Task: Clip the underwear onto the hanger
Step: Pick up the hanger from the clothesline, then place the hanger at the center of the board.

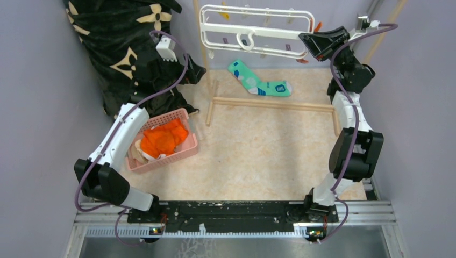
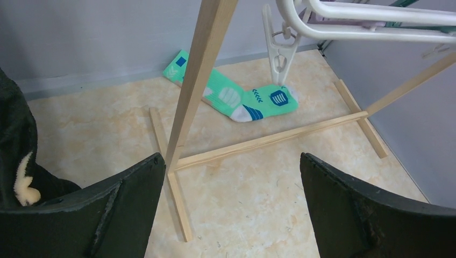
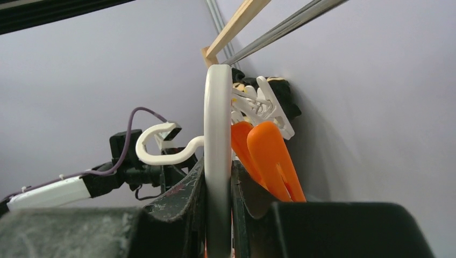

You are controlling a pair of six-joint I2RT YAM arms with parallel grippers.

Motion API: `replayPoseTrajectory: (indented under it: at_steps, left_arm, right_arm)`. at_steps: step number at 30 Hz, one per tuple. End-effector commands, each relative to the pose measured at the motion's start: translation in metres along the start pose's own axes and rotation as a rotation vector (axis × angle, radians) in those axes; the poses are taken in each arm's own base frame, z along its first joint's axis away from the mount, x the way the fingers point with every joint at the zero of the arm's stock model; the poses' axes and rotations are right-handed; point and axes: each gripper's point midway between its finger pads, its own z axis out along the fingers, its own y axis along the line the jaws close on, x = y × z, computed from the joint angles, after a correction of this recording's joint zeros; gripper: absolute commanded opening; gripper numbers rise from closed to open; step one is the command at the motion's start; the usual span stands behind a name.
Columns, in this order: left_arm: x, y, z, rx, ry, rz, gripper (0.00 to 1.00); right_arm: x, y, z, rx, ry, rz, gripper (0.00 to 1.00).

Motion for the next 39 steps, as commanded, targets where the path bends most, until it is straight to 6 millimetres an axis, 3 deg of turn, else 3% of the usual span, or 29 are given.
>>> replayPoseTrajectory:
  at_steps: [1,9,15,22,31,39]
  left_arm:
    - [-0.017,-0.010,-0.002,0.049,-0.038,0.018,1.00]
    - [-0.022,-0.030,-0.021,0.129,-0.047,0.008,1.00]
    - [-0.020,-0.024,-0.050,0.058,-0.069,0.036,1.00]
    - [-0.004,-0.006,-0.071,-0.047,-0.059,0.061,1.00]
    - [0.041,0.000,-0.059,-0.038,0.063,-0.032,1.00]
    - [0.062,0.010,-0.055,-0.066,0.114,-0.041,1.00]
  right_arm:
    - [-0.025,0.040,0.006,-0.060,-0.079,-0.067,0.00]
    - [-0.012,0.032,-0.011,0.194,-0.062,0.051,0.00]
    - [0.002,0.021,-0.036,0.489,-0.019,0.125,0.00]
    - [0.062,0.034,-0.081,0.613,0.089,0.299,0.00]
    - [0.121,0.057,-0.128,0.731,0.166,0.485,0.00]
    - [0.175,0.062,-0.170,0.804,0.204,0.641,0.00]
